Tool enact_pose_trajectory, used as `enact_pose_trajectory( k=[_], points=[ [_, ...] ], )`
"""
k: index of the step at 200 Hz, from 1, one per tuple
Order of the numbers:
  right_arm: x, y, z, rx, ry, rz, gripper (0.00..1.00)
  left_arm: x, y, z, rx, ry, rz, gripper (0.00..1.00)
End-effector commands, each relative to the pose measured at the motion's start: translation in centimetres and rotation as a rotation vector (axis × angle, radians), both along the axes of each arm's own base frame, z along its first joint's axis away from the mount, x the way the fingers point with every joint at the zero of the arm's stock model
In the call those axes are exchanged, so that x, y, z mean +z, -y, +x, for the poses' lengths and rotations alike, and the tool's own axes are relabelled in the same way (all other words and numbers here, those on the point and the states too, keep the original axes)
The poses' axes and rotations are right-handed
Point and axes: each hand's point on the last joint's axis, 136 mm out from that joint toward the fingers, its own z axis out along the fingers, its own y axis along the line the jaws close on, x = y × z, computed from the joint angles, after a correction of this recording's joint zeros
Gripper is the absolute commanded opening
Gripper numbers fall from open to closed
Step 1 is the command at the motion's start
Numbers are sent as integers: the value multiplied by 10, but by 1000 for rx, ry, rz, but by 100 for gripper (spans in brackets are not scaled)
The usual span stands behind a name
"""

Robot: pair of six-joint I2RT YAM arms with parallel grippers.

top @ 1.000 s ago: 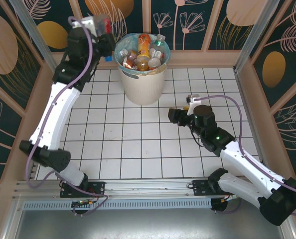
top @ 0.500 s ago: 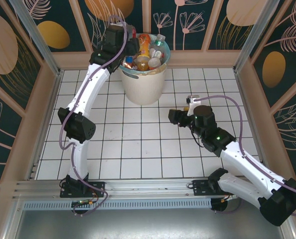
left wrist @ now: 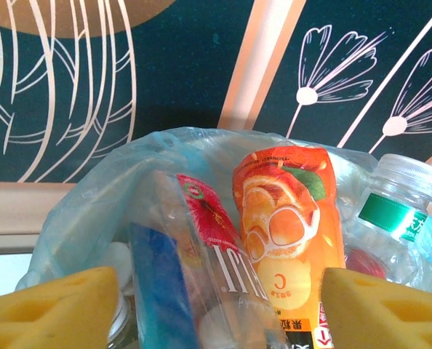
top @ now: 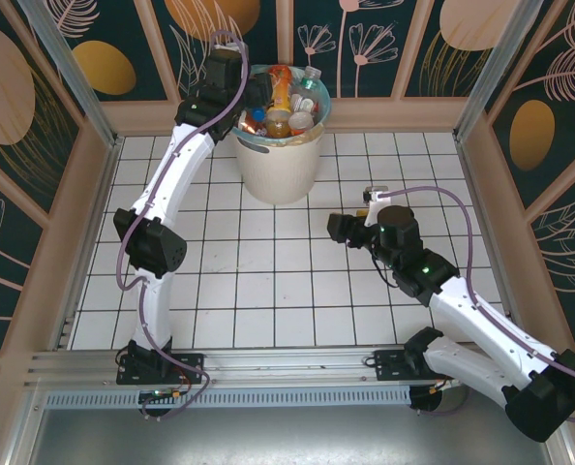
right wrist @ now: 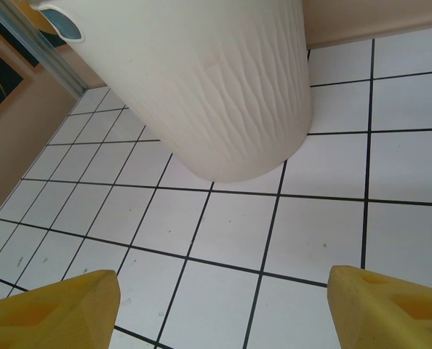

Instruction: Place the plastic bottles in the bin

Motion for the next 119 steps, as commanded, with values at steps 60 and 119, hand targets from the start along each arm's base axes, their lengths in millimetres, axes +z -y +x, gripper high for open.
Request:
enact_pose_trajectory(
  k=[60,119],
  points=[
    [14,-12,-2,37,10,50,74,-26,6,5,-10,-67,-8,42],
    [29,-11,-5,35,31,65,72,-15,8,5,-25,-60,-43,43]
  ],
)
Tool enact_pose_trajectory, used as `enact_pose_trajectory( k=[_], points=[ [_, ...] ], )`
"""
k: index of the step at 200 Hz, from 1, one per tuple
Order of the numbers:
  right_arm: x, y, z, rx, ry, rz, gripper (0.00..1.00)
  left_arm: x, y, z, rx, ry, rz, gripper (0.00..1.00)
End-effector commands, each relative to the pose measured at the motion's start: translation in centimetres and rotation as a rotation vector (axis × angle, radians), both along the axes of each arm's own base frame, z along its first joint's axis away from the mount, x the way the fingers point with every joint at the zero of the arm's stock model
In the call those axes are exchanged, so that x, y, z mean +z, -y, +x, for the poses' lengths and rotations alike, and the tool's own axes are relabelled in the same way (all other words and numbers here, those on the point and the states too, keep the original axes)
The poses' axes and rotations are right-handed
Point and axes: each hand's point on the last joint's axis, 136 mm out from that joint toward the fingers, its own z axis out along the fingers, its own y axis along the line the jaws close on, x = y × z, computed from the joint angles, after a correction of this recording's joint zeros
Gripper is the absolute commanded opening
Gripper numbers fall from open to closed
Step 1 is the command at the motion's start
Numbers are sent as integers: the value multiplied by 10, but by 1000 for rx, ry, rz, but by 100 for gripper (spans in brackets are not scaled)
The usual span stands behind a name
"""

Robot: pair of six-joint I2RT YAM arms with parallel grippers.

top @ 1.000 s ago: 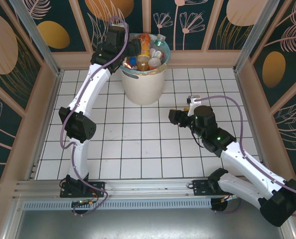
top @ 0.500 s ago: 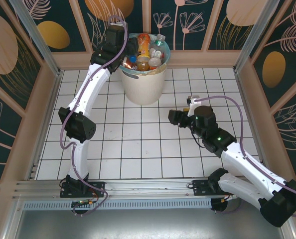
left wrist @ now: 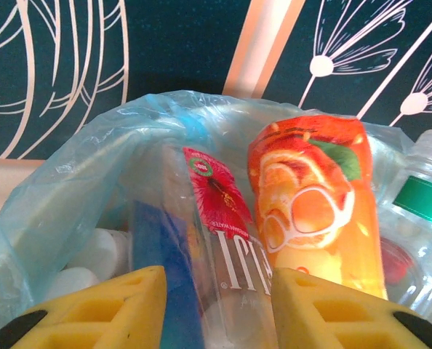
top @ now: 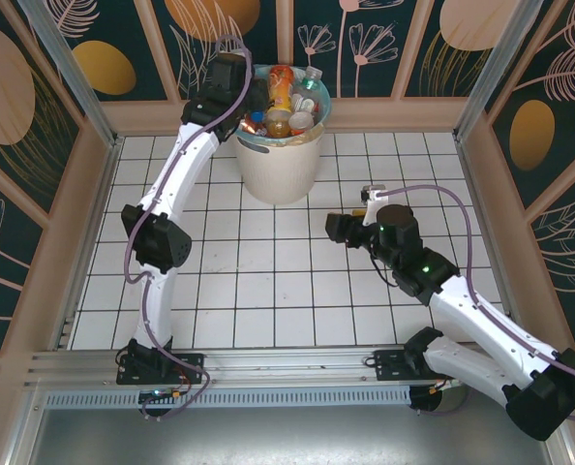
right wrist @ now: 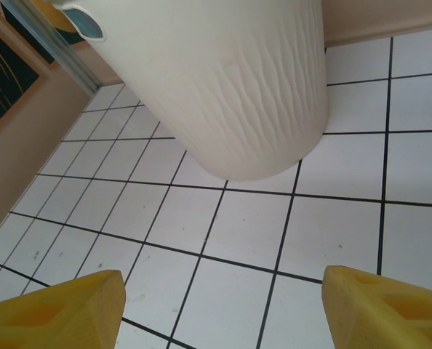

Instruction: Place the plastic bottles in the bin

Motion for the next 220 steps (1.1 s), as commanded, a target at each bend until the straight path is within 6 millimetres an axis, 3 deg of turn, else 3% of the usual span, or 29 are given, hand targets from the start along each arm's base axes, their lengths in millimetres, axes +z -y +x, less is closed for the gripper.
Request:
enact_pose_trajectory(
  k=[1,21,38,71,103,114,119,131,151,158,159,162,163,164,189,202,220],
  points=[
    [20,-3,-2,2,27,47,72,13,1,-4,-14,5,-36,43],
    [21,-4,-3,7,23,51,71,33,1,-10,-28,39,-60,43],
    [24,-5,-4,10,26,56,71,65,-2,-19,-28,99,-86,46],
    [35,-6,-2,12,53,48,71,134,-21,-49,1,232,-133,60],
    [55,2,5,-28,132,6,73,189,-53,-103,41,338,-135,61],
    [63,6,8,-45,163,-12,74,192,-66,-120,68,357,-120,61],
    [68,8,9,-55,179,-20,74,205,-77,-138,82,390,-125,61],
    [77,14,13,-86,214,-51,76,203,-94,-163,117,418,-112,62],
    [93,34,21,-190,267,-111,79,185,-126,-204,190,450,-82,64],
    [97,43,24,-232,283,-130,80,166,-135,-214,217,436,-61,67],
    [97,43,24,-237,285,-133,80,172,-138,-219,222,451,-68,68],
    [99,48,25,-256,293,-140,81,157,-141,-221,229,434,-54,69],
    [99,49,25,-261,295,-143,81,162,-143,-226,235,449,-62,70],
    [99,50,26,-266,296,-147,81,150,-144,-225,238,429,-50,70],
    [94,82,39,-409,312,-219,89,67,-168,-257,296,372,-10,78],
    [82,96,47,-458,284,-243,90,22,-182,-269,346,330,28,79],
    [64,131,59,-577,245,-238,92,-31,-205,-282,442,308,85,84]
  ],
)
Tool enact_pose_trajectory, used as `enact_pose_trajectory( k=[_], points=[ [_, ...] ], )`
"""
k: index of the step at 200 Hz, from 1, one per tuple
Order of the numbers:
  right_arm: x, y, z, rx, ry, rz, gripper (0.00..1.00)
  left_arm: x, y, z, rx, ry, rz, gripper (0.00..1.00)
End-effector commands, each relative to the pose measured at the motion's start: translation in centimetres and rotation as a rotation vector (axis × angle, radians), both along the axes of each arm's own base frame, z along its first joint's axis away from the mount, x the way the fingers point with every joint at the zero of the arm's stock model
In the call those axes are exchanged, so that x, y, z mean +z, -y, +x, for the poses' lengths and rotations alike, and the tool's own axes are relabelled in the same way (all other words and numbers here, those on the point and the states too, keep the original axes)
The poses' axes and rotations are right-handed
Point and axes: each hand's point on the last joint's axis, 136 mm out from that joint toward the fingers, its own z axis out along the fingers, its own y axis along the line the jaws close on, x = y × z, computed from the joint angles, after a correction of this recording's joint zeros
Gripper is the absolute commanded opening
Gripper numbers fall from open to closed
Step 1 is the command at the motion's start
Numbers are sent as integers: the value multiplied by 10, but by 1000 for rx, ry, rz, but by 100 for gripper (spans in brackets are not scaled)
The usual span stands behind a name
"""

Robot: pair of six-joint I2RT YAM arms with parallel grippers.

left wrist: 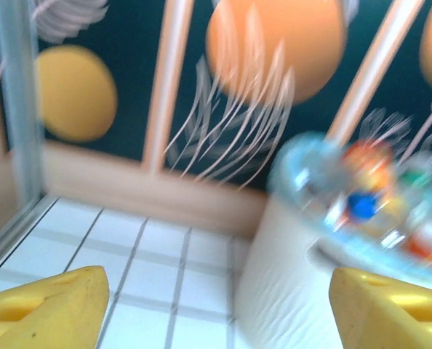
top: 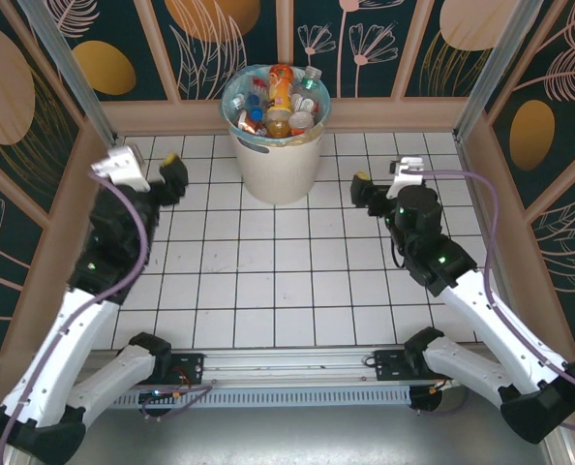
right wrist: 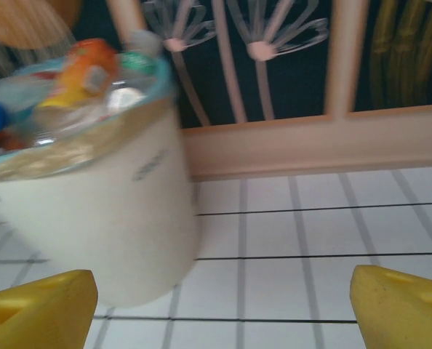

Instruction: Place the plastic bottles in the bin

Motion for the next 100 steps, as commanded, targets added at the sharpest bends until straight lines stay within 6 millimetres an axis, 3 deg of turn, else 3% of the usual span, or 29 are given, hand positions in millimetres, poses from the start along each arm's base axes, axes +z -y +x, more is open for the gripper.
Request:
enact_pose_trajectory(
  k=[1,24,37,69,100],
  points=[
    [-20,45,14,-187,-5,-11,92,-58,-31,-8,163,-23,51,84],
    [-55,70,25,-254,37,13,92,-122,-56,-18,307,-52,67,94],
    [-81,81,30,-278,28,23,92,-146,-67,-23,377,-58,83,96],
    [-133,88,41,-290,-13,-23,92,-177,-85,-35,460,-37,174,98],
    [-157,86,46,-271,10,-104,92,-197,-89,-38,417,6,191,97]
  ],
)
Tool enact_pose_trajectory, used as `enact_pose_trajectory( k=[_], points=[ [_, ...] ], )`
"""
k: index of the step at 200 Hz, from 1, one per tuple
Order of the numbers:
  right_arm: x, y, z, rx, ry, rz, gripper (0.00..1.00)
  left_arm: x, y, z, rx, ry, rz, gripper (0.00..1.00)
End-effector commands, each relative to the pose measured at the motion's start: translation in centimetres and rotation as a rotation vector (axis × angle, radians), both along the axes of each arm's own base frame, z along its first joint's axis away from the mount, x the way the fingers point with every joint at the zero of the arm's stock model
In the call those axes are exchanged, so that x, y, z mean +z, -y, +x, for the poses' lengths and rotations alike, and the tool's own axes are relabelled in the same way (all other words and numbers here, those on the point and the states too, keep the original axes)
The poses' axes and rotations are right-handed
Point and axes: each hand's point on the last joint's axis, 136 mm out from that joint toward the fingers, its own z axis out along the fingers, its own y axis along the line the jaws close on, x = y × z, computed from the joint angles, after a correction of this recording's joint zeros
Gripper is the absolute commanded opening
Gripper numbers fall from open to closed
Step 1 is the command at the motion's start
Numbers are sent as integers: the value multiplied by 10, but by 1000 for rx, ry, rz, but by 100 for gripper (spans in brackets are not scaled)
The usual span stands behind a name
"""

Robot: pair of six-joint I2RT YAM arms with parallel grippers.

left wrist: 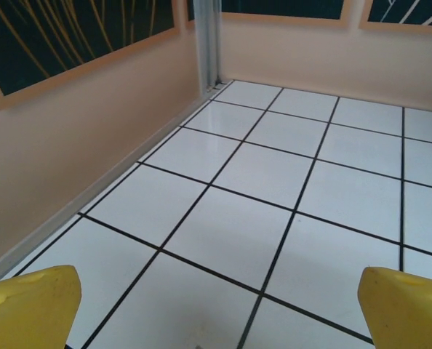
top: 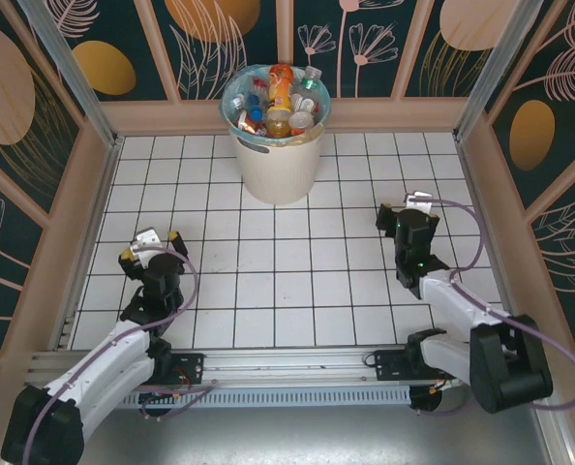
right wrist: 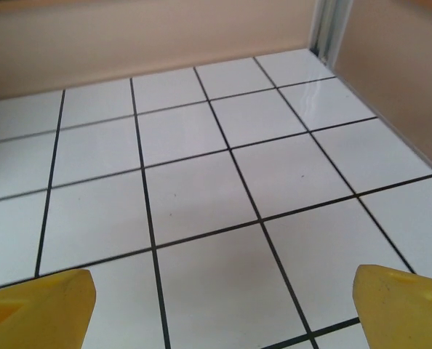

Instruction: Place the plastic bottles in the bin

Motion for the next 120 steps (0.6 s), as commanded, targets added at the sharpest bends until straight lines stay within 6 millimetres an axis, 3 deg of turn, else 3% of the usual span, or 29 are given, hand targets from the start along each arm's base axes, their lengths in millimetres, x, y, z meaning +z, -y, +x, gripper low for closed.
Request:
enact_pose_trajectory(
  k=[1,24,71,120],
  points=[
    [26,-1,12,13,170,-24,92,19,-10,0,12,156,-3,97],
    [17,-1,11,31,181,-75,93,10,-18,0,3,162,-9,97],
    [-7,-6,10,81,201,-121,93,6,-7,25,-100,89,61,98],
    [-3,-16,15,151,243,-183,94,6,6,55,-218,69,83,98]
  ],
)
